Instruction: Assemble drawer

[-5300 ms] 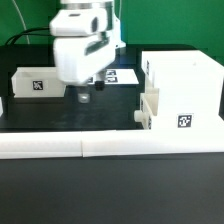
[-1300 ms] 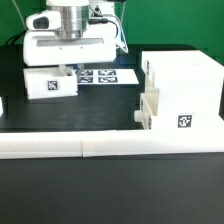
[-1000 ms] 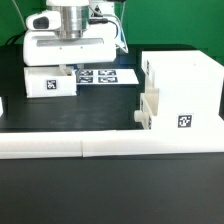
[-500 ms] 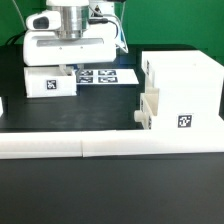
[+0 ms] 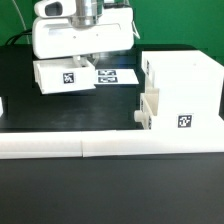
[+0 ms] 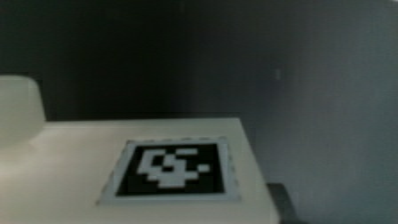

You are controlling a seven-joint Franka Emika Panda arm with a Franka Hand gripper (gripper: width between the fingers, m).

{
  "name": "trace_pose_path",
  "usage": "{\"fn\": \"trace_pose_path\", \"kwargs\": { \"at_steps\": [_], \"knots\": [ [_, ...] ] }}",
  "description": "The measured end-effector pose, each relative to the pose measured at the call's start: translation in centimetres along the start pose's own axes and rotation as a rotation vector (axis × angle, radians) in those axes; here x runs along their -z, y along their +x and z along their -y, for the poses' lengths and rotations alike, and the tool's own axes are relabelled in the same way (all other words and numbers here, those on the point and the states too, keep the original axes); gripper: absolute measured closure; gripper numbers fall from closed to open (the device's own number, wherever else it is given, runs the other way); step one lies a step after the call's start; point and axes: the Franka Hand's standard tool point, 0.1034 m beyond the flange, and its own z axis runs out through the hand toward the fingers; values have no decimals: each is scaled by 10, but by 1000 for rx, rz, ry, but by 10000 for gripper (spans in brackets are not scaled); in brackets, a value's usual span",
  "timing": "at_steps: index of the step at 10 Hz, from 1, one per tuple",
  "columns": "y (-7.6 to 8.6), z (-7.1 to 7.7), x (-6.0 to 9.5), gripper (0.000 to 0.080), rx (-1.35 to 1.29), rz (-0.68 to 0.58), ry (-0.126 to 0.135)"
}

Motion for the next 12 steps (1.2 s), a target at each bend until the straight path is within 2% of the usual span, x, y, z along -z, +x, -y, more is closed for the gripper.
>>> {"fn": "trace_pose_path", "kwargs": {
  "at_steps": [1,4,6,7,8,9,11,12],
  "knots": [
    [7,-1,0,757,21,-8,-2],
    [4,-1,-2,757,107,-2,0],
    [2,-6,-8,757,366,8,-3],
    [7,-9,-7,757,467,27,7],
    [21,-13,-2,757,578,34,5],
    [31,-16,2,757,658,27,-10],
    [37,-18,6,757,837,38,-26],
    [35,-18,4,757,892,42,-22]
  ]
}}
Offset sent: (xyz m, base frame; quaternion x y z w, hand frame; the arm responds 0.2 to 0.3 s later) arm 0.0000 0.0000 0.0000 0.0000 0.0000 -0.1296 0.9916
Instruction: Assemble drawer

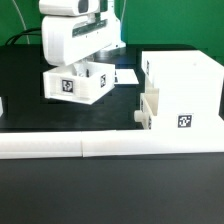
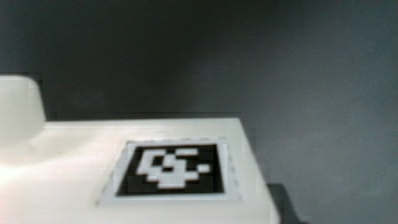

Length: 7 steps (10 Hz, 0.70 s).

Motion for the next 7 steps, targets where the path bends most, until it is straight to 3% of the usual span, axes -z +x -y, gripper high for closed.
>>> {"fn": "trace_pose_path", "kwargs": {
  "at_steps": [3,5,6,7],
  "knots": [
    [-3,-1,0,757,197,6,-1],
    [2,-14,3,757,324,19,7],
    [6,-19,7,757,266,17,-6],
    [6,-17,5,757,266,17,-3]
  ]
}}
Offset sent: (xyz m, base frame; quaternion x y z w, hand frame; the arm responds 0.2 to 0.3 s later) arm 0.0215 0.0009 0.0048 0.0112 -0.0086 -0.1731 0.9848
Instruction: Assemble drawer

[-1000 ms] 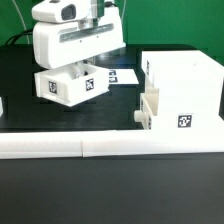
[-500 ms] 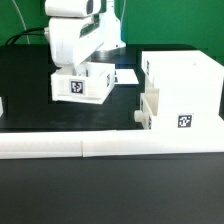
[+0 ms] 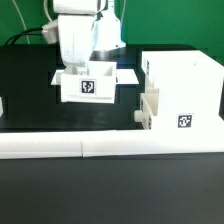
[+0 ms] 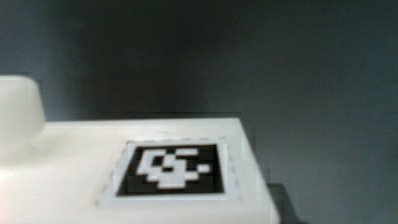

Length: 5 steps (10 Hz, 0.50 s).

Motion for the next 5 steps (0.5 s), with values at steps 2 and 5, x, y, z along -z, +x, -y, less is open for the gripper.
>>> {"fn": "trace_pose_path", "kwargs": {
  "at_steps": [2,5],
  "knots": [
    [0,0,-1,757,-1,0,3],
    [8,-30,4,757,9,0,12]
  ]
}}
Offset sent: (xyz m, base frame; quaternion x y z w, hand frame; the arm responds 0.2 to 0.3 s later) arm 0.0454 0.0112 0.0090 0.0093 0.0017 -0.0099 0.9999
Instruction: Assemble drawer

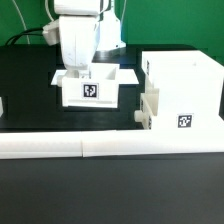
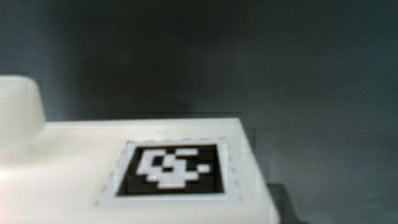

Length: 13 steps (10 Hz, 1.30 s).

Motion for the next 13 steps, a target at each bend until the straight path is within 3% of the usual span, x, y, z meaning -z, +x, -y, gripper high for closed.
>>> {"fn": "trace_pose_path", "kwargs": {
  "at_steps": [1,5,6,7,13],
  "knots": [
    [2,-7,1,757,-7,-1,1],
    [2,-5,-1,757,-26,0,3],
    [2,-3,-2,757,-19,2,21],
    [4,-6,0,757,-14,7,57],
    [7,-7,-3,757,-13,5,63]
  ]
}}
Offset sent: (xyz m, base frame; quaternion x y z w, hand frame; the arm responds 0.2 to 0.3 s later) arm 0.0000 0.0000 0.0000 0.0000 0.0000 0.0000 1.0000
